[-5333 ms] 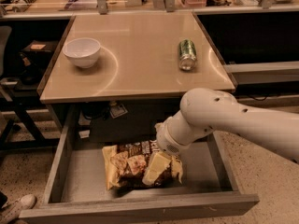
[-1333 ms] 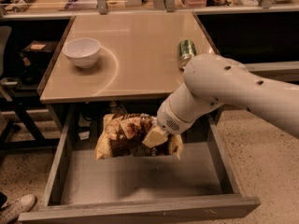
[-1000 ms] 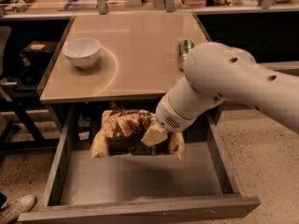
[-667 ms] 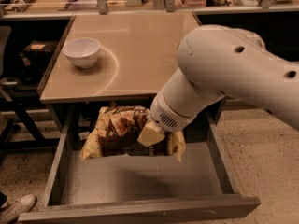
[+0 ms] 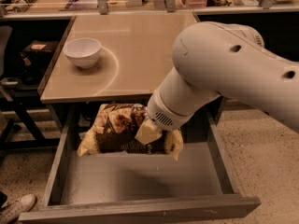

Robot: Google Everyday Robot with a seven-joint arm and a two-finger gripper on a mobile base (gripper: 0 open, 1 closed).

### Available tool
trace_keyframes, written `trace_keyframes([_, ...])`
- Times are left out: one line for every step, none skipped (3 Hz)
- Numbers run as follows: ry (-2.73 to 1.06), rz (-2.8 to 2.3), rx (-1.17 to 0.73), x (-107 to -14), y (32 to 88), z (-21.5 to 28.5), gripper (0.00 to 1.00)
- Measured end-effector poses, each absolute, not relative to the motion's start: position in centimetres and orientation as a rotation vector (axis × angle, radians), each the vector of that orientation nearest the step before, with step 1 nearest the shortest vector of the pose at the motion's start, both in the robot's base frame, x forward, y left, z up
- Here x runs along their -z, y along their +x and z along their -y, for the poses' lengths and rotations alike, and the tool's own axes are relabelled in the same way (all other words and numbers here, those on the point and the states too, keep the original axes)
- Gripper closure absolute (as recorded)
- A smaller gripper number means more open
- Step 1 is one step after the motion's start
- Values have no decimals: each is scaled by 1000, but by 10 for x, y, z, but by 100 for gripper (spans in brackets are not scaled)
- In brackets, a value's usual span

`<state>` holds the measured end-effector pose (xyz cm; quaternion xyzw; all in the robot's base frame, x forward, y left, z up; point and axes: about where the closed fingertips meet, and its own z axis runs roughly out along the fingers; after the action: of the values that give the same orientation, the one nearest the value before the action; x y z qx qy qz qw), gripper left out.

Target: Pick brown chip bag from top drawer and place on counter

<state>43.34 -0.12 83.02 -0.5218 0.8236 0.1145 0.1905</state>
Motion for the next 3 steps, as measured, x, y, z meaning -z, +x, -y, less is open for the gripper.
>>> trace_keyframes([-1402,-2318,-268,-843,466,2,100])
trace_keyframes([-1325,-2315,-166,-882,522,11,100])
trace_keyframes([-1323,-2311,-162,-885,523,11,100])
